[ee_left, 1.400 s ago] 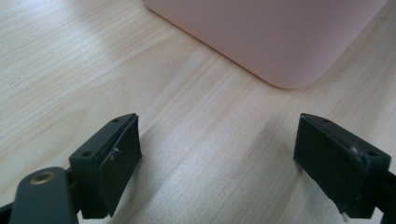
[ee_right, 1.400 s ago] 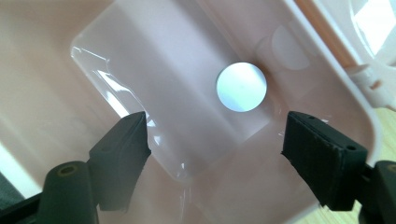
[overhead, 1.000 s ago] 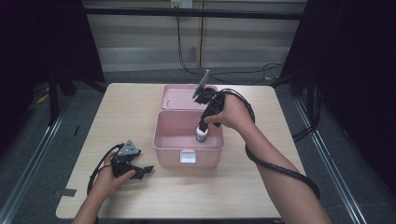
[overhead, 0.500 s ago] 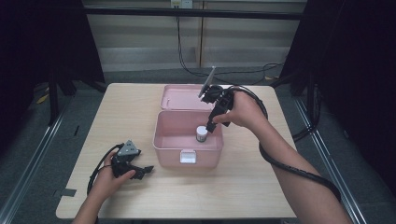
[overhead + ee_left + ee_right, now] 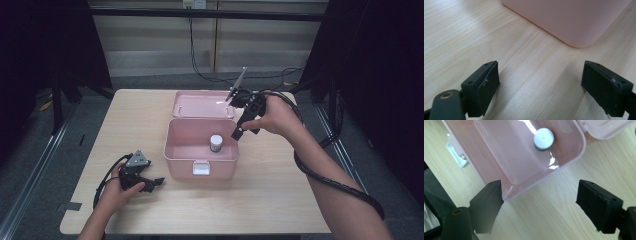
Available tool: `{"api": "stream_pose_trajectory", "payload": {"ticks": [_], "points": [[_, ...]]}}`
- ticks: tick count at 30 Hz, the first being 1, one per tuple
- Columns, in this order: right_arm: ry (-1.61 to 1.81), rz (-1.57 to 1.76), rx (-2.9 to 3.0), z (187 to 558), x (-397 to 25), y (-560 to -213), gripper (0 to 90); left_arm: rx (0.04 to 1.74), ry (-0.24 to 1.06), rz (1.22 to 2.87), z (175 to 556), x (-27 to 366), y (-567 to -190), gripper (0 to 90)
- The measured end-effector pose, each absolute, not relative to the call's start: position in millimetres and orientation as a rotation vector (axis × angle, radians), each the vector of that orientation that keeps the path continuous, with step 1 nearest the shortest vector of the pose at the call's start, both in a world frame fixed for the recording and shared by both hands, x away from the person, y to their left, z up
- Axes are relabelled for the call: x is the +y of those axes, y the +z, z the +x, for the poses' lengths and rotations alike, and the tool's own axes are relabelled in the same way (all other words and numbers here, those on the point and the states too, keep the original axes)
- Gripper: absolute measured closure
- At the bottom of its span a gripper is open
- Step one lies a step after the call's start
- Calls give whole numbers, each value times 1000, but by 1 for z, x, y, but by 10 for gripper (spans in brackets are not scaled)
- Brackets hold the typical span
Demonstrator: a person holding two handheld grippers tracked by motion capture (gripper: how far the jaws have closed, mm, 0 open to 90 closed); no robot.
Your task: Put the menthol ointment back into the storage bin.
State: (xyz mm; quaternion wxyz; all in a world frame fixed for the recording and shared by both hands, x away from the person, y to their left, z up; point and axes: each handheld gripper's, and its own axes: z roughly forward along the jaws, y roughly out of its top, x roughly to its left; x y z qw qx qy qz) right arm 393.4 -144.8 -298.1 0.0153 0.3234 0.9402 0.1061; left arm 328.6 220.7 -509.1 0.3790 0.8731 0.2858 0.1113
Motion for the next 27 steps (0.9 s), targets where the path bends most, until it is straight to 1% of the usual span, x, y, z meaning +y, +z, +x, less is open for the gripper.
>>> {"api": "stream_pose_trajectory", "payload": {"ticks": [9,12,15,27], "points": [[349,1069,2887,389,-186,-299,204,730,285,2231,329,221,-509,142],[349,1078,2886,388,-193,-300,204,731,287,2228,329,221,-509,142],[364,1094,2889,385,-206,-309,204,731,287,2228,329,221,-509,142],[413,1160,2881,379,-235,-342,202,731,283,2231,328,221,-509,142]]}}
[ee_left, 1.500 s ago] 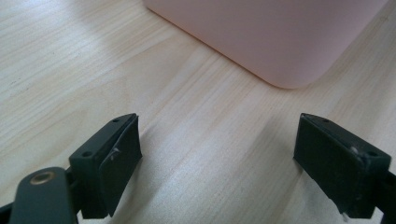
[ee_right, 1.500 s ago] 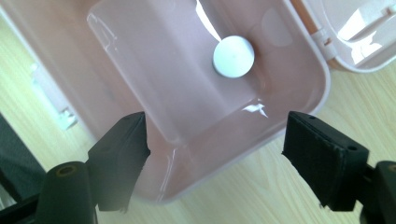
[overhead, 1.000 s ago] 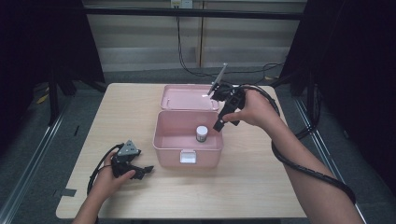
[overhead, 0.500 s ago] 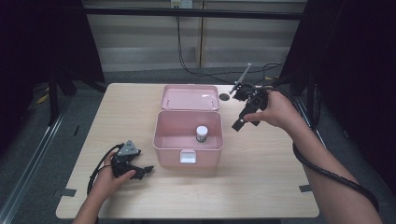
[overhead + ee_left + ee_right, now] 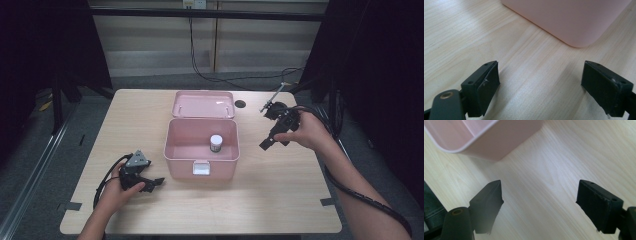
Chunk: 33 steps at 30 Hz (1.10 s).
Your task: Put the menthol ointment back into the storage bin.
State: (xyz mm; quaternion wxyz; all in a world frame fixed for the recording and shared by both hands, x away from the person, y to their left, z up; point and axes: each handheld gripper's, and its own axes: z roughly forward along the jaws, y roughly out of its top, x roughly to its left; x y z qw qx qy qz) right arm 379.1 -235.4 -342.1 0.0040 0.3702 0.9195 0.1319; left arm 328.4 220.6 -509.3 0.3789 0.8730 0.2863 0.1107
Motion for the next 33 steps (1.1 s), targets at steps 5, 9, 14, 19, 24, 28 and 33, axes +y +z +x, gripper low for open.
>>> {"api": "stream_pose_trajectory", "payload": {"ticks": [5,9,14,19,24,28,33], "points": [[432,1200,2881,377,-243,-355,201,731,283,2230,328,221,-509,142],[427,1200,2886,376,-247,-367,201,731,283,2231,328,221,-509,142],[460,1195,2902,372,-250,-380,202,731,283,2230,328,221,-509,142],[472,1199,2908,369,-251,-390,201,731,283,2230,328,221,-509,142],[481,1194,2910,366,-252,-404,201,731,283,2231,328,221,-509,142],[491,1179,2920,361,-252,-417,201,731,283,2231,328,221,-509,142],[484,1170,2923,356,-252,-428,201,731,283,2231,328,221,-509,142]]}}
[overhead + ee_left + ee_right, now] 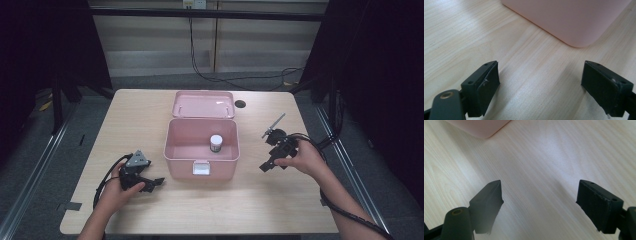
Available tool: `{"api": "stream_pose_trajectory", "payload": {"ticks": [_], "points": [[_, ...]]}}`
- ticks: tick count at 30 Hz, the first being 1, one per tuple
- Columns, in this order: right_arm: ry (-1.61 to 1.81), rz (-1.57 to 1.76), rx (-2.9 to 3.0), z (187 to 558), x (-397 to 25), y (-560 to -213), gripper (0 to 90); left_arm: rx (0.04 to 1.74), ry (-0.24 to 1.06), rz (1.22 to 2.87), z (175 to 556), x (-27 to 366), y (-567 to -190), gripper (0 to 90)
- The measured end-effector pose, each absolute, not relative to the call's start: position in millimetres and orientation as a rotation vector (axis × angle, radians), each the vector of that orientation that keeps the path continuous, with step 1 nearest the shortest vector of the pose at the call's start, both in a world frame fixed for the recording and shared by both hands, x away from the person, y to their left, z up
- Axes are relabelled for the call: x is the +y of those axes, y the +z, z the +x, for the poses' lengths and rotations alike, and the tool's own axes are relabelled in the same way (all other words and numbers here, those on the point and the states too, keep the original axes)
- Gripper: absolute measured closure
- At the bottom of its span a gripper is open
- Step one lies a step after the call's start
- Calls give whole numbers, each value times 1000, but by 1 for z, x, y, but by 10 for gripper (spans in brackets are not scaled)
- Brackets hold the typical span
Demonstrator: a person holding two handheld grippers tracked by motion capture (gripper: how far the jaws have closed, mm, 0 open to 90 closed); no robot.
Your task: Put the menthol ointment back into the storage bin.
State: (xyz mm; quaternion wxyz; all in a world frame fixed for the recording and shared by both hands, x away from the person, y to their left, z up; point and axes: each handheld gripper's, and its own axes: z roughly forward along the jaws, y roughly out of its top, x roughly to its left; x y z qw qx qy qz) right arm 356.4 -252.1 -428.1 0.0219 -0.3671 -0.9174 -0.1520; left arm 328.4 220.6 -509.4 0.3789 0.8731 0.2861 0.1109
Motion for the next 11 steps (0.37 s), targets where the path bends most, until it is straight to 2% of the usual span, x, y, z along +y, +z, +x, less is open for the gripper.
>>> {"api": "stream_pose_trajectory", "payload": {"ticks": [11], "points": [[-578,-1132,-2825,344,-261,-449,193,731,283,2230,328,221,-509,142]]}}
